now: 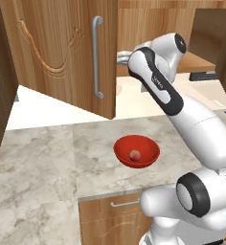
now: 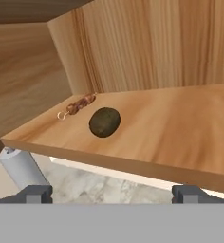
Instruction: Open the cabinet. Pick the kiwi and peach from the cabinet and place them into the bowl. Then close the cabinet.
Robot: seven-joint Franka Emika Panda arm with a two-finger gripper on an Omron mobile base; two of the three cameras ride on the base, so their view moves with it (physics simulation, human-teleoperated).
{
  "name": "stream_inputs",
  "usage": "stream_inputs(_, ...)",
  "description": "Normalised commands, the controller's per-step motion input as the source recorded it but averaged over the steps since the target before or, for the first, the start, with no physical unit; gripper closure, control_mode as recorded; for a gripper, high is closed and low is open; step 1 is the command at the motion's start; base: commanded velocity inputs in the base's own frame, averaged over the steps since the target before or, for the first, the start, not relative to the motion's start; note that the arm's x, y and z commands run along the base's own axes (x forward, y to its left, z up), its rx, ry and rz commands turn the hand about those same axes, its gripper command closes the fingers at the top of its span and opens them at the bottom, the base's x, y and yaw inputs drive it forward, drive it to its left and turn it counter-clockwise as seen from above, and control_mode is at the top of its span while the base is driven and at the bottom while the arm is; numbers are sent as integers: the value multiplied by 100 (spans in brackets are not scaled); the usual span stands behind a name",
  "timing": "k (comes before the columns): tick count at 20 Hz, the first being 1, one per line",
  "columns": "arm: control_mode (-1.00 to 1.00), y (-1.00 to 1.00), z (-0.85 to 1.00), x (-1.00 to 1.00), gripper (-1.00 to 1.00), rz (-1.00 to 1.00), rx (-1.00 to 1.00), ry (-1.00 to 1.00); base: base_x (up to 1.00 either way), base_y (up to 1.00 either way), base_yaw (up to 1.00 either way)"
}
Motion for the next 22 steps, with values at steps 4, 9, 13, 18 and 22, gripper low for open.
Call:
stream_inputs(4,-100,22,4,15,-100,0,0,2,0,0,0)
stream_inputs(9,-100,20,0,14,-100,0,0,2,0,0,0)
stream_inputs(13,-100,10,0,17,-100,0,0,1,0,0,0)
stream_inputs(18,-100,5,0,15,-100,0,0,1,0,0,0)
stream_inputs(22,-100,8,0,23,-100,1,0,5,0,0,0)
